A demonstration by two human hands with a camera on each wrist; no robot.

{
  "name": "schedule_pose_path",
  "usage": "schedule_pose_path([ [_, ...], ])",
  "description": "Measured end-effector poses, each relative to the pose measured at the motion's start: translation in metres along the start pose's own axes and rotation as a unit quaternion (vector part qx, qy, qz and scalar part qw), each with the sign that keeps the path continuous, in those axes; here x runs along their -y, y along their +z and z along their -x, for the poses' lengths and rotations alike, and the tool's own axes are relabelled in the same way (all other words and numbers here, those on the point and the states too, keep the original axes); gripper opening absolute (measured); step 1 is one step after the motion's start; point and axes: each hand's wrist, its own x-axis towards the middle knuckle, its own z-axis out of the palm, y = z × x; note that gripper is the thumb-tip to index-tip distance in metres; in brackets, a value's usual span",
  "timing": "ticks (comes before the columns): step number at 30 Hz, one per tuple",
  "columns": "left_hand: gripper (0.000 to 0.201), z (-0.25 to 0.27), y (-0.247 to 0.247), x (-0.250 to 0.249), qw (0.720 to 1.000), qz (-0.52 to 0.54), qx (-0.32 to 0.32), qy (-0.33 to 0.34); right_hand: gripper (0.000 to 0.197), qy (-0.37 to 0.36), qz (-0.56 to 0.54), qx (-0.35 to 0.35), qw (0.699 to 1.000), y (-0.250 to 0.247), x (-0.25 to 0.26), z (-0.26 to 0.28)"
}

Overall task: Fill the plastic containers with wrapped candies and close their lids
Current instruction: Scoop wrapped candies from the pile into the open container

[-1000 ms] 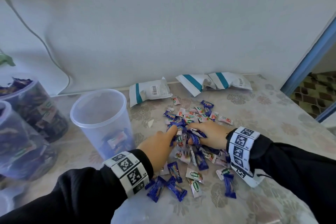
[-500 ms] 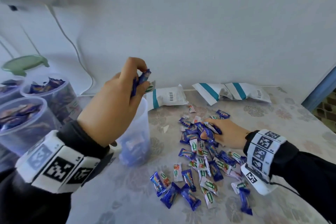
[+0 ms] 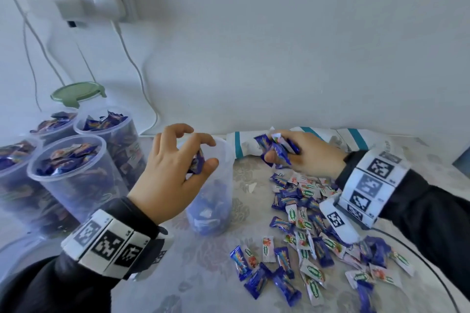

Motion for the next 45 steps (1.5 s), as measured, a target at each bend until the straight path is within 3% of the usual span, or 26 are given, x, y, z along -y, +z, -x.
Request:
schedule_pose_path([
  [2, 0.076, 0.003, 0.0, 0.004, 1.0, 0.015, 0.014, -0.012, 0.026, -0.044, 0.004, 0.004, 0.999, -0.002, 0.018, -0.015],
  [5, 0.111, 0.005, 0.002, 0.011, 0.996, 0.08, 0.01, -0.036, 0.034, -0.07, -0.002, 0.033, 0.997, 0.0, 0.043, -0.037],
  [9, 0.132, 0.008, 0.007, 0.019, 0.981, 0.153, 0.051, -0.105, 0.029, -0.085, 0.061, 0.088, 0.991, 0.008, 0.068, -0.061],
  [12, 0.127, 0.01, 0.011, 0.019, 0.972, 0.19, 0.057, -0.128, 0.019, -0.059, 0.085, 0.131, 0.986, 0.014, 0.079, -0.07],
  [17, 0.117, 0.011, 0.012, 0.018, 0.962, 0.232, 0.041, -0.137, 0.05, 0.009, 0.075, 0.165, 0.983, 0.018, 0.085, -0.076],
  [20, 0.115, 0.012, 0.012, 0.017, 0.959, 0.243, 0.038, -0.138, 0.047, 0.021, 0.085, 0.176, 0.981, 0.015, 0.087, -0.077],
  [23, 0.113, 0.012, 0.012, 0.017, 0.959, 0.246, 0.032, -0.134, 0.023, -0.023, 0.033, 0.093, 0.995, 0.022, 0.086, -0.078],
  [27, 0.112, 0.012, 0.014, 0.017, 0.957, 0.254, 0.025, -0.137, 0.017, -0.087, -0.051, -0.071, 0.992, 0.051, 0.08, -0.073],
  [31, 0.099, 0.012, 0.015, 0.019, 0.97, 0.221, -0.006, -0.1, 0.016, -0.117, -0.08, -0.051, 0.989, 0.073, 0.068, -0.06],
  [37, 0.118, 0.016, 0.013, 0.009, 0.978, 0.138, -0.048, -0.147, 0.025, -0.111, -0.138, -0.084, 0.981, 0.055, 0.043, -0.032],
  [39, 0.108, 0.016, 0.009, -0.001, 0.987, 0.096, -0.088, -0.097, 0.023, -0.072, -0.148, -0.096, 0.982, 0.04, 0.026, -0.02],
  [42, 0.072, 0.017, 0.008, -0.029, 0.984, 0.078, -0.152, 0.041, 0.02, 0.043, -0.085, -0.064, 0.993, 0.018, -0.013, -0.002],
  [45, 0.043, 0.018, 0.028, -0.063, 0.976, 0.161, -0.07, 0.125, 0.027, 0.162, 0.045, -0.013, 0.986, 0.002, -0.065, 0.014],
])
